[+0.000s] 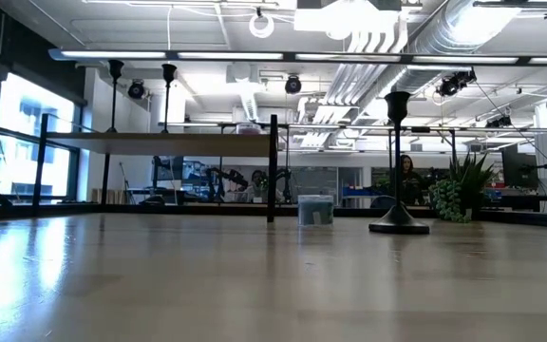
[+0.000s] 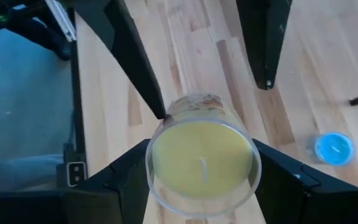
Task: Pick & Place candle stick holders
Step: Put the yellow candle on the shelf
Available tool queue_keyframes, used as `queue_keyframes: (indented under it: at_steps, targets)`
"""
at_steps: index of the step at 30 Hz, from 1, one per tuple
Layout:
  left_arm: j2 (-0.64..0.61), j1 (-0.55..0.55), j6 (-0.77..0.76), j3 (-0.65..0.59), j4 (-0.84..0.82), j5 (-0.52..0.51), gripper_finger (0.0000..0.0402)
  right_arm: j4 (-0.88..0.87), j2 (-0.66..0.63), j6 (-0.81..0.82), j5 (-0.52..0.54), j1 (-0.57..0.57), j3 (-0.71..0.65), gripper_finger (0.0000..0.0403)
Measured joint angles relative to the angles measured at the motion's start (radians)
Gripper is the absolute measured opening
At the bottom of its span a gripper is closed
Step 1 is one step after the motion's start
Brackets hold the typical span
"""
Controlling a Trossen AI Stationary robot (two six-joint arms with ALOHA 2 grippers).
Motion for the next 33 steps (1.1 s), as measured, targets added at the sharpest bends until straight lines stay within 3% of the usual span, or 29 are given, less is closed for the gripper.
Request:
queue_keyframes:
  at_steps: [3, 9, 33]
  targets:
    - [0.000, 0.000, 0.000, 0.000, -0.011, 0.002, 0.0243, 0.003, 0.000, 0.000, 0.002, 0.000, 0.000, 0.0221]
    - [0.000, 0.001, -0.003, 0.001, -0.025, 0.102, 0.0243, 0.014, 0.000, -0.002, 0.000, -0.001, 0.000, 0.0221]
    - [0.043, 0.047, -0.014, 0.012, 0.036, 0.236, 0.0243, 0.011, -0.003, 0.001, -0.021, -0.002, -0.001, 0.0221]
